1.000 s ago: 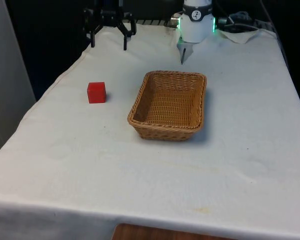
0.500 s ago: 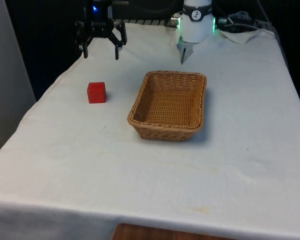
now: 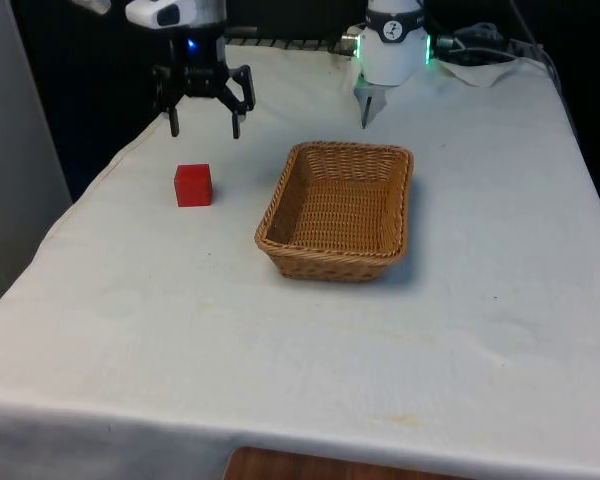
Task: Pick up the cube and place it into the basket.
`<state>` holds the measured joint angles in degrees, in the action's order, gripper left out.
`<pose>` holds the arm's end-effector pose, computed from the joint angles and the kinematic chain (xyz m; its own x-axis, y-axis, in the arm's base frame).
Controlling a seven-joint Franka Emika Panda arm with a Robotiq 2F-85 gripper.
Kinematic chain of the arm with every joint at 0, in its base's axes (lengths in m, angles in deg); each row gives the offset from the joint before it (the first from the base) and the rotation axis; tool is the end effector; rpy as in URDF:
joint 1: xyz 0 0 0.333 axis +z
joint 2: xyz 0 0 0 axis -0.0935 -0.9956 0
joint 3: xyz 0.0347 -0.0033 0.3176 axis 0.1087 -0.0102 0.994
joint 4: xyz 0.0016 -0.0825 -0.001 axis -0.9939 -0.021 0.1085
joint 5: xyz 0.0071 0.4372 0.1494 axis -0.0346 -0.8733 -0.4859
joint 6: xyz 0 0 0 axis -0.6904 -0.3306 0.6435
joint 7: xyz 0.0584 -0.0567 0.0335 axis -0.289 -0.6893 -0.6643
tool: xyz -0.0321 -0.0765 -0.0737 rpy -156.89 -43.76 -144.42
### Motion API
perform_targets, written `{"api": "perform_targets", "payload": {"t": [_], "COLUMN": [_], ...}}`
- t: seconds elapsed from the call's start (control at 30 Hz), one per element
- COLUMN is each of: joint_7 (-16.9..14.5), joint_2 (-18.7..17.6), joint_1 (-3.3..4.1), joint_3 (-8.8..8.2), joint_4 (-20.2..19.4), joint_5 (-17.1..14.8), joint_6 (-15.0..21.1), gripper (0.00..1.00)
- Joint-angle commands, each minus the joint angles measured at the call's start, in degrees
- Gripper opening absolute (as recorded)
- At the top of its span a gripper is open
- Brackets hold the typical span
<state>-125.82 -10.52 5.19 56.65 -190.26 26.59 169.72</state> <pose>0.5248 -0.2802 0.2001 0.9889 0.1252 0.0795 0.1205 -0.9909 0.0606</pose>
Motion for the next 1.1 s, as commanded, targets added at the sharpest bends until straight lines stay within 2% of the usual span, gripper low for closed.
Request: {"api": "perform_targets", "payload": {"t": [0.0, 0.13, 0.17, 0.2, 0.4, 0.43, 0.47, 0.7, 0.73, 0.77, 0.8, 1.03, 1.07], "joint_7": [-1.43, -2.98, -1.89, -3.90, -7.28, -6.53, -7.73, -10.77, -11.06, -10.26, -11.29, -12.43, -11.40], "joint_2": [-0.34, -1.60, -1.60, -2.29, -4.53, -4.64, -4.81, -7.05, -7.33, -7.16, -7.62, -9.57, -9.45], "joint_1": [-0.57, -0.80, -0.17, -1.03, -1.55, -0.86, -1.66, -2.06, -2.06, -1.49, -2.06, -2.29, -1.49], "joint_3": [0.69, 0.57, -0.11, 0.57, 0.11, -0.63, 0.00, -0.29, -0.29, -0.92, -0.29, -0.11, -0.86], "joint_4": [0.06, 0.69, 0.57, 1.09, 2.81, 2.58, 3.04, 4.64, 4.81, 4.47, 4.98, 6.30, 5.96], "joint_5": [-1.38, -2.58, -1.55, -3.32, -6.25, -5.50, -6.59, -9.17, -9.45, -8.65, -9.74, -10.83, -9.85], "joint_6": [0.52, 0.23, 0.00, 0.06, -0.74, -0.46, -0.86, -1.20, -1.20, -1.03, -1.20, -1.09, -1.09], "gripper": [1.00, 1.00, 1.00, 1.00, 1.00, 1.00, 1.00, 1.00, 1.00, 1.00, 1.00, 1.00, 1.00]}}
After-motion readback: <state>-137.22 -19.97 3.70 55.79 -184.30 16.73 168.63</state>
